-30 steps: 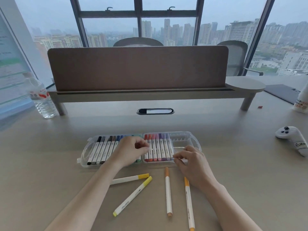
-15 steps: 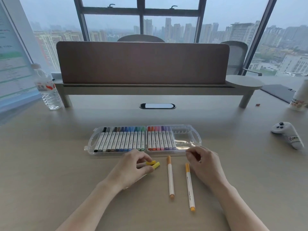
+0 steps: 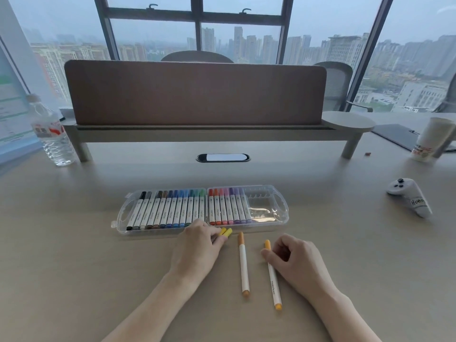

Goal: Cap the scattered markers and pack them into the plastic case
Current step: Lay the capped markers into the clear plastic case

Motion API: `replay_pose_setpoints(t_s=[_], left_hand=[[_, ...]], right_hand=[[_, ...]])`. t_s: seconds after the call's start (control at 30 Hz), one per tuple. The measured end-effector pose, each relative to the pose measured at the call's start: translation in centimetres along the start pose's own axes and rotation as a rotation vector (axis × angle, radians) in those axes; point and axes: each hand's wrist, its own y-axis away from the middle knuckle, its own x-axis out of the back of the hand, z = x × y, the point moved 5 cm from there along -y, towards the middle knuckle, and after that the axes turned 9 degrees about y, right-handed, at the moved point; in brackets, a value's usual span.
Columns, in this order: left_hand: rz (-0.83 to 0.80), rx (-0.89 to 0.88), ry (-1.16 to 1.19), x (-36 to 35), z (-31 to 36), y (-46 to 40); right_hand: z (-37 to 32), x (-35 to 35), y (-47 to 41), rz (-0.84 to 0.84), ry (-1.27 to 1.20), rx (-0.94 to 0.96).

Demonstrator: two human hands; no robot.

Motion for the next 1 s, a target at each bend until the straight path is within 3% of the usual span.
replay_pose_setpoints(t_s=[0.43, 0.67, 0.87, 1.0], left_hand=[[0.054, 0.067, 0.043, 0.2, -0.4, 0.7], [-0.01, 0.088, 0.105, 0.0, -0.7, 1.3], [-0.026, 0.08, 0.088, 0.0, -1.4, 0.9], [-0.017, 0.087, 0.106, 0.1, -1.7, 0.9]], right_hand=[[-1.1, 0.0, 0.5, -0.017, 0.024, 0.074], [-2.0, -0.2, 0.7, -0.055, 0.032, 0.04], [-3.4, -0.3, 0.6, -0.026, 0.105, 0.124], [-5.0, -0.7, 0.5, -0.14, 0.198, 0.167]])
